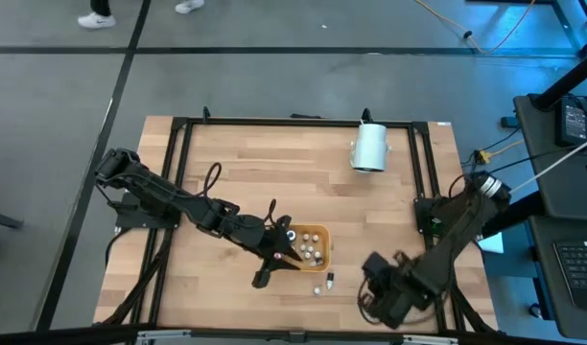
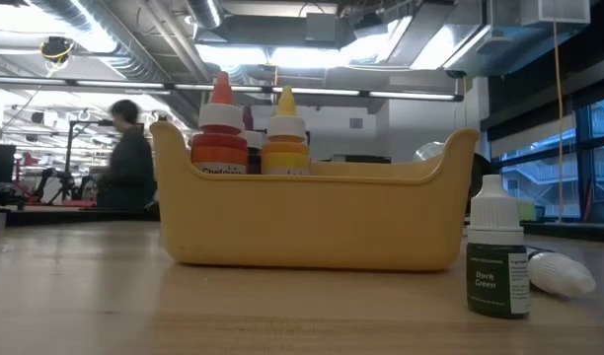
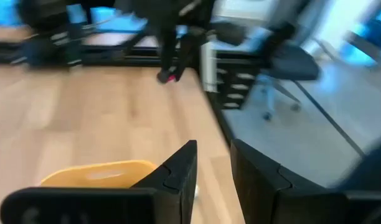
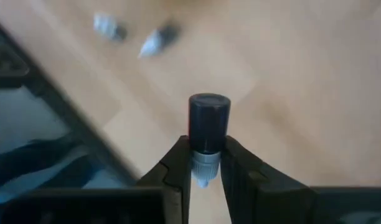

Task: Pick & Place food coloring
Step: Put the small red food coloring bottle in the yellow bin

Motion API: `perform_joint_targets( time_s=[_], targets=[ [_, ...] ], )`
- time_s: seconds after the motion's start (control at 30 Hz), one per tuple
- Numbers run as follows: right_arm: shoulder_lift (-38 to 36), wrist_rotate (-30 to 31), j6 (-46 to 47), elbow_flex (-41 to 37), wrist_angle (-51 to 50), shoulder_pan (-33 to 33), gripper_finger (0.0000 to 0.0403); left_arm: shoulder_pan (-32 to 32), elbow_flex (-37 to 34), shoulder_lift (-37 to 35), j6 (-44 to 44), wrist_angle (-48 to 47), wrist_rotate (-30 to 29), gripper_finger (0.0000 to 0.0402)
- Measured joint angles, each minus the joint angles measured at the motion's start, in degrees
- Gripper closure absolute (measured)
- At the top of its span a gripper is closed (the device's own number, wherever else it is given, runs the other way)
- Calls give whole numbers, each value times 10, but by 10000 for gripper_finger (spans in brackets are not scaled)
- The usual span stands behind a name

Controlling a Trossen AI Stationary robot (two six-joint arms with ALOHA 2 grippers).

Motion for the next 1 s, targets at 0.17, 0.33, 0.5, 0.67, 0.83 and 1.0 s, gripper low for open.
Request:
perform_joint_targets(
  time_s=[0.17, 0.33, 0.5, 0.67, 0.83, 1.0],
  targets=[
    [-3, 67, -193, 72, -91, -71, 334, 29, 0, 0, -117, 0, -61, 316],
    [-3, 108, -379, 120, -88, -142, 330, 51, 0, 0, -154, 3, -68, 320],
    [-3, 122, -513, 161, -77, -196, 330, 54, 0, 0, -157, 1, -70, 317],
    [-4, 106, -615, 175, -22, -230, 330, 54, 0, 0, -131, 0, -80, 296],
    [-4, 61, -673, 175, 29, -243, 328, 54, 0, 0, -85, 0, -92, 248],
    [-3, 61, -680, 175, 33, -248, 329, 54, 0, 0, -18, 0, -79, 212]
  ],
)
